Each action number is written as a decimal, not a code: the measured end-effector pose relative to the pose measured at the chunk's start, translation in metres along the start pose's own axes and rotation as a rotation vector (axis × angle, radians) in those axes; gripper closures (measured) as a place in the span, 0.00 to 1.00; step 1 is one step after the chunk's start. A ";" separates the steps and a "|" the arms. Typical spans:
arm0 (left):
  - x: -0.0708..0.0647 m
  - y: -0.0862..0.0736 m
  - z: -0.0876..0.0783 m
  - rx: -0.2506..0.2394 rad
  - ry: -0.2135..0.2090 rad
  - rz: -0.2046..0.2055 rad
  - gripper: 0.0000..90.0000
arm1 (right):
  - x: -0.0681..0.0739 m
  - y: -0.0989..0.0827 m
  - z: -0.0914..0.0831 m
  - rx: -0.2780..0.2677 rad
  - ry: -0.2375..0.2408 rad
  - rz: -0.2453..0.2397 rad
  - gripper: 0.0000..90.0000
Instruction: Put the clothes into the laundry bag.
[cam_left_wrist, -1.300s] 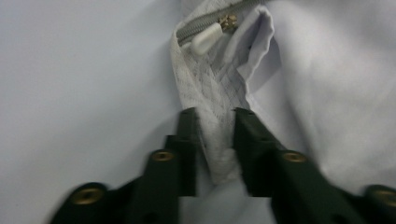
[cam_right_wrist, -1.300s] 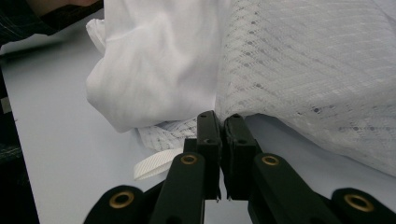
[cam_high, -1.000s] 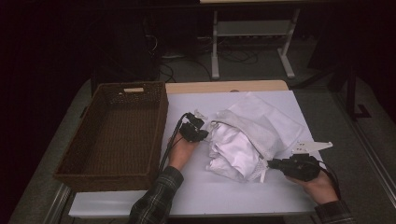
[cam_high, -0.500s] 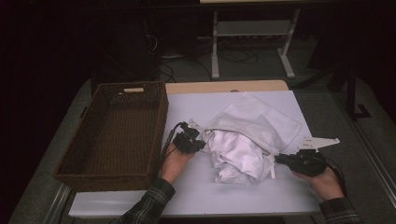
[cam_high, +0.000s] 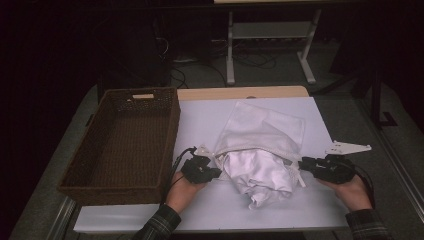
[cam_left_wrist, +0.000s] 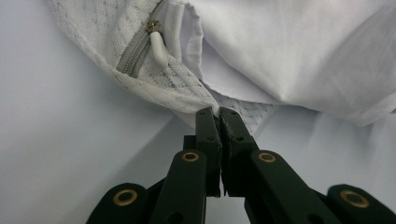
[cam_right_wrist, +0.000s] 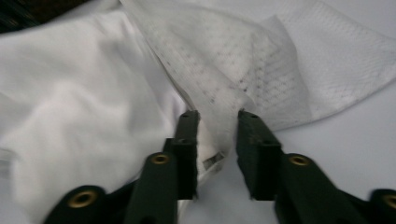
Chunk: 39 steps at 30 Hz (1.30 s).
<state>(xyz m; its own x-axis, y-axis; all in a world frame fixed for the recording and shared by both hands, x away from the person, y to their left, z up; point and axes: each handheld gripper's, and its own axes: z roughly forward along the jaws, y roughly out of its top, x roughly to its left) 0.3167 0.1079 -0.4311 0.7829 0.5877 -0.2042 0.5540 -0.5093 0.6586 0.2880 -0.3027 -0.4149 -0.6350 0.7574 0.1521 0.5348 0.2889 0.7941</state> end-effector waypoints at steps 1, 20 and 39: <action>0.000 0.000 0.000 -0.003 -0.001 0.002 0.97 | 0.001 0.001 -0.003 -0.011 0.006 0.006 0.69; -0.006 -0.016 -0.009 -0.052 -0.032 0.004 0.97 | 0.064 0.025 0.004 -0.023 0.186 -0.084 0.37; -0.007 -0.016 -0.004 -0.020 -0.037 0.036 0.98 | 0.105 0.037 0.037 -0.018 0.269 -0.193 0.34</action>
<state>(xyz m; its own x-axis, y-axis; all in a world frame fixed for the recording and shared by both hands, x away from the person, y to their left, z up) 0.3012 0.1147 -0.4374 0.8124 0.5454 -0.2062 0.5196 -0.5165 0.6806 0.2619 -0.1904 -0.3910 -0.8493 0.5075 0.1457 0.3818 0.3996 0.8334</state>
